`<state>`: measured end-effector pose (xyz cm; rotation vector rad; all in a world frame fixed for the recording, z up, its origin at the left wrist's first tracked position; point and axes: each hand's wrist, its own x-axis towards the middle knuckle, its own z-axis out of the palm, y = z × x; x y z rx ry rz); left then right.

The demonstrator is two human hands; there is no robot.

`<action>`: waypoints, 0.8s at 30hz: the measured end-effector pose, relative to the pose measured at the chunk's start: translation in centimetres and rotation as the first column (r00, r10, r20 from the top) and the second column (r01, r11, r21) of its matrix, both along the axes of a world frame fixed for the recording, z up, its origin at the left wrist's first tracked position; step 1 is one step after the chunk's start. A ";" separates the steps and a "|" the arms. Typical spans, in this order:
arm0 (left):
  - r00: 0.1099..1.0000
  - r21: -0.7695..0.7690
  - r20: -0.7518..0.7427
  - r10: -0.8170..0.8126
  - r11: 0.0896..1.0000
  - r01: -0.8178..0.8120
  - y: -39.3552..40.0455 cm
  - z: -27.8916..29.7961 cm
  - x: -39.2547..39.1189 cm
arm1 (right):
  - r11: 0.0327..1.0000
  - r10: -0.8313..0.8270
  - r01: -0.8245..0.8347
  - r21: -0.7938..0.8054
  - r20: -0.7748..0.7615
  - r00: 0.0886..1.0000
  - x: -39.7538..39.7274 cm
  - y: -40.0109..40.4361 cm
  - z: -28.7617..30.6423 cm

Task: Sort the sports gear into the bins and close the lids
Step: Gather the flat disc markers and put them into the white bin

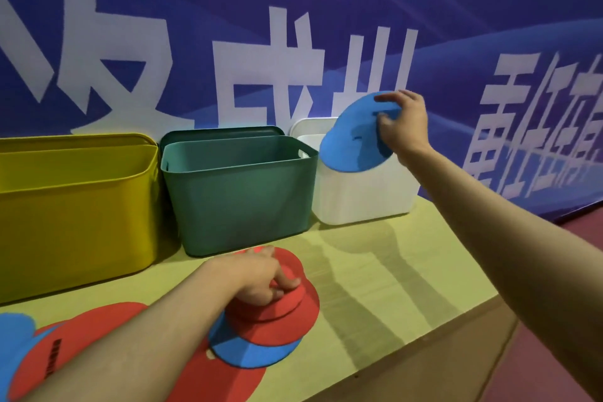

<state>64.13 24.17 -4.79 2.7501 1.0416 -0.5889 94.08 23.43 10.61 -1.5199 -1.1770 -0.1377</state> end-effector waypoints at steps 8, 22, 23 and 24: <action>1.000 -0.018 0.020 0.020 1.000 -0.019 -0.4 0.0 0.3 | 0.890 -0.310 0.158 -0.428 -0.311 0.898 3.9 8.5 -1.8; 0.998 0.099 -0.012 0.061 0.993 -0.060 -2.5 -1.2 -0.3 | 0.865 0.090 0.359 -0.350 0.813 0.575 -0.6 -3.9 -6.7; 0.999 0.114 0.003 0.052 0.992 -0.052 -2.9 -1.3 -0.4 | 0.861 0.102 0.364 -0.356 0.820 0.563 -0.9 -4.7 -7.2; 0.999 0.132 0.022 0.038 0.990 -0.041 -3.3 -1.2 -0.6 | 0.859 0.115 0.362 -0.363 0.824 0.555 -1.3 -5.5 -7.7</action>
